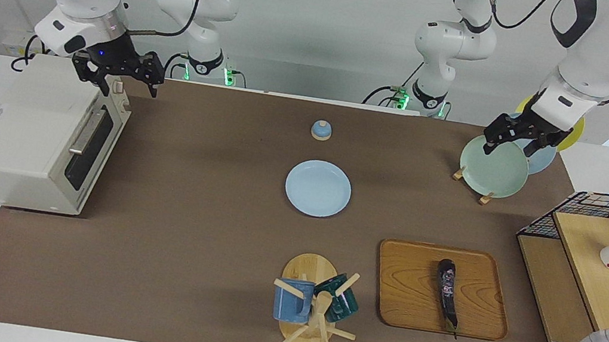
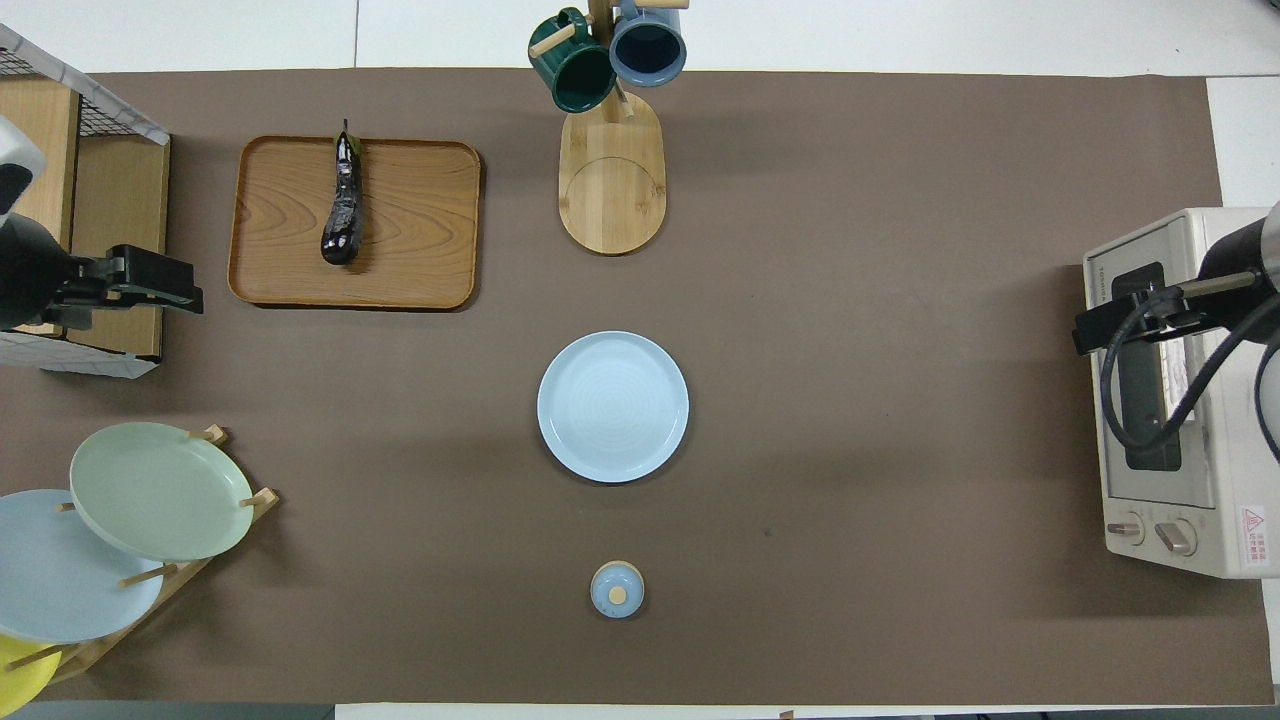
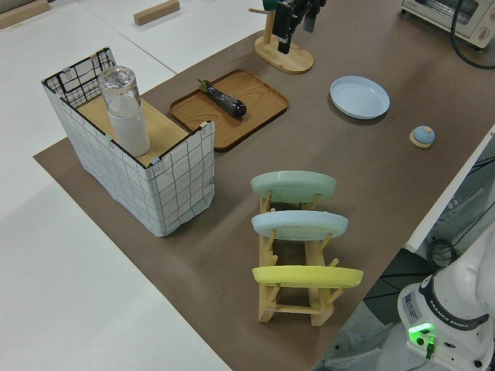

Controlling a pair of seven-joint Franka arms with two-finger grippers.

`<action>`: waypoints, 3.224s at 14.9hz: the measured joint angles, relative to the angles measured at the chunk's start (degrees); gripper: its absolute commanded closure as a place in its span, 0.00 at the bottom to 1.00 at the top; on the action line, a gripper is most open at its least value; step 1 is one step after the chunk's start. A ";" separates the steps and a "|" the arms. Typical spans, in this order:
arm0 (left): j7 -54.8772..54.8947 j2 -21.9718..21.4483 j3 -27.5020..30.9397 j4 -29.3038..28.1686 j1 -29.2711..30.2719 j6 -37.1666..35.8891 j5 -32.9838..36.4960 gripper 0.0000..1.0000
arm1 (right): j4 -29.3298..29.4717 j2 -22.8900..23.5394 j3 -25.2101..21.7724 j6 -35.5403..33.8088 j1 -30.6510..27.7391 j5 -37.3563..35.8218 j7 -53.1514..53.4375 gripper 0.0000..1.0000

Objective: Put eggplant into oven
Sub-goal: 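Reach the left gripper to the eggplant while the right gripper reaches the oven, then grasp the eggplant with the left gripper while the right gripper opens the oven, then carry the eggplant with the left gripper over the light blue plate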

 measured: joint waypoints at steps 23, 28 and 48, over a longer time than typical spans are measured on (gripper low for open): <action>5.55 37.59 -0.67 11.67 -3.94 22.07 7.40 0.00 | -21.44 -3.13 -0.67 22.16 -9.99 -9.87 -7.75 1.00; 5.61 37.54 -0.67 10.17 -3.86 23.82 7.40 0.00 | -22.26 -2.99 -0.68 22.47 -10.71 -9.88 -7.75 1.00; -0.10 23.15 -1.07 10.01 -4.27 9.46 -0.02 1.00 | -27.24 -1.58 0.20 28.23 -3.64 -6.79 0.37 1.00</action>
